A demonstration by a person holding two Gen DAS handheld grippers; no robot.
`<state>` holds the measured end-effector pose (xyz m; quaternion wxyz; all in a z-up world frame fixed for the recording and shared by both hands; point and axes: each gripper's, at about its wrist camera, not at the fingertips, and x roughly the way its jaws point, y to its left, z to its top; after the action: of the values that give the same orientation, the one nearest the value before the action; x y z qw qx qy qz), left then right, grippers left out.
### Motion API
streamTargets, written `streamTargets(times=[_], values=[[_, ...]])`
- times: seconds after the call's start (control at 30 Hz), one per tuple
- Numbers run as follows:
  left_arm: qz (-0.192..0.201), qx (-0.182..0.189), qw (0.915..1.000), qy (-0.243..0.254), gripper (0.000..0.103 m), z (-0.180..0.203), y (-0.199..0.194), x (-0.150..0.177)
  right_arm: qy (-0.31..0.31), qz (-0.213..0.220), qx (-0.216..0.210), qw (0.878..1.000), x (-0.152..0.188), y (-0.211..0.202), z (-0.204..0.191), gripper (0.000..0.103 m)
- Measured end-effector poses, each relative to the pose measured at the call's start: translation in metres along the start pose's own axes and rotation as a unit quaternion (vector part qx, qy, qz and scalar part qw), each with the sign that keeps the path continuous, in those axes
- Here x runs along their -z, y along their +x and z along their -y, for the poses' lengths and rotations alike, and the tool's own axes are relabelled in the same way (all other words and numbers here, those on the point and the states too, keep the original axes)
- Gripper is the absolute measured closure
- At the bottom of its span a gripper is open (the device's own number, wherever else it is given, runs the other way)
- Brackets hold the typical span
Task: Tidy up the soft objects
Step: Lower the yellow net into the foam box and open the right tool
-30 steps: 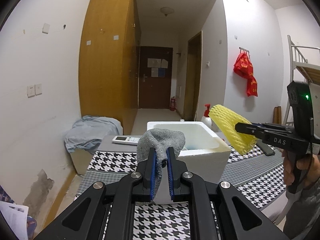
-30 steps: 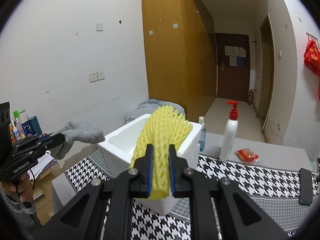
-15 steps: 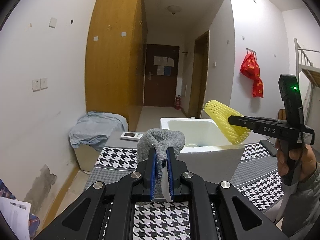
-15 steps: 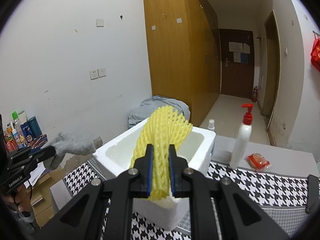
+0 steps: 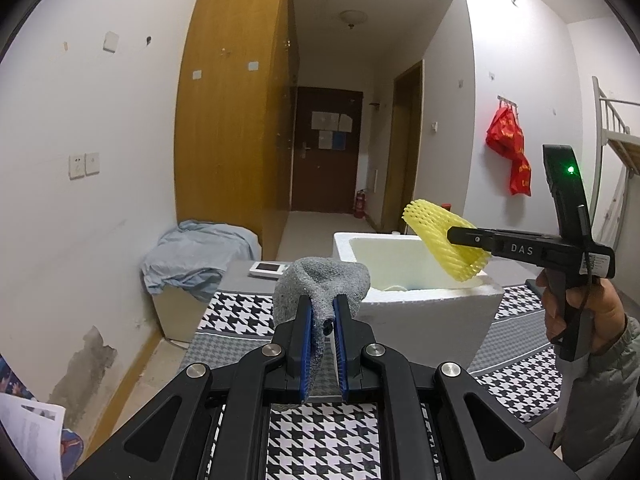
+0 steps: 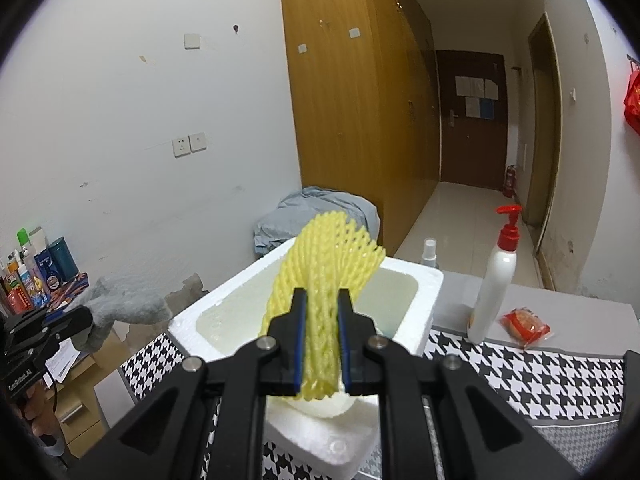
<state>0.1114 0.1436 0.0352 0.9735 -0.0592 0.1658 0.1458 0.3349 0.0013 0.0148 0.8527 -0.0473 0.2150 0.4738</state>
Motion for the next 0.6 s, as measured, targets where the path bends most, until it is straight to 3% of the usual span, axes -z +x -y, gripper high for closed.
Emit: streamTargets(times=[0.23,0.3,0.37,0.43,0.6], values=[[0.0,-0.005,1.0,-0.005,0.092,-0.003,0.0,0.001,0.005,-0.008,0.003,1.0,0.001,0.011,-0.001,0.085],[0.0,-0.005,1.0,-0.006,0.092,-0.004,0.0,0.0,0.009,-0.009,0.005,1.0,0.002,0.013,0.0,0.074],[0.0,-0.005,1.0,-0.006,0.092,-0.004,0.0,-0.001,0.011,-0.008,0.007,1.0,0.002,0.013,0.0,0.033],[0.0,-0.004,1.0,-0.007,0.092,-0.004,0.0,0.0,0.015,-0.001,0.003,1.0,0.002,0.011,0.0,0.028],[0.0,0.002,1.0,-0.005,0.092,-0.003,0.001,-0.002,0.013,0.002,0.002,1.0,0.001,0.006,-0.001,0.026]])
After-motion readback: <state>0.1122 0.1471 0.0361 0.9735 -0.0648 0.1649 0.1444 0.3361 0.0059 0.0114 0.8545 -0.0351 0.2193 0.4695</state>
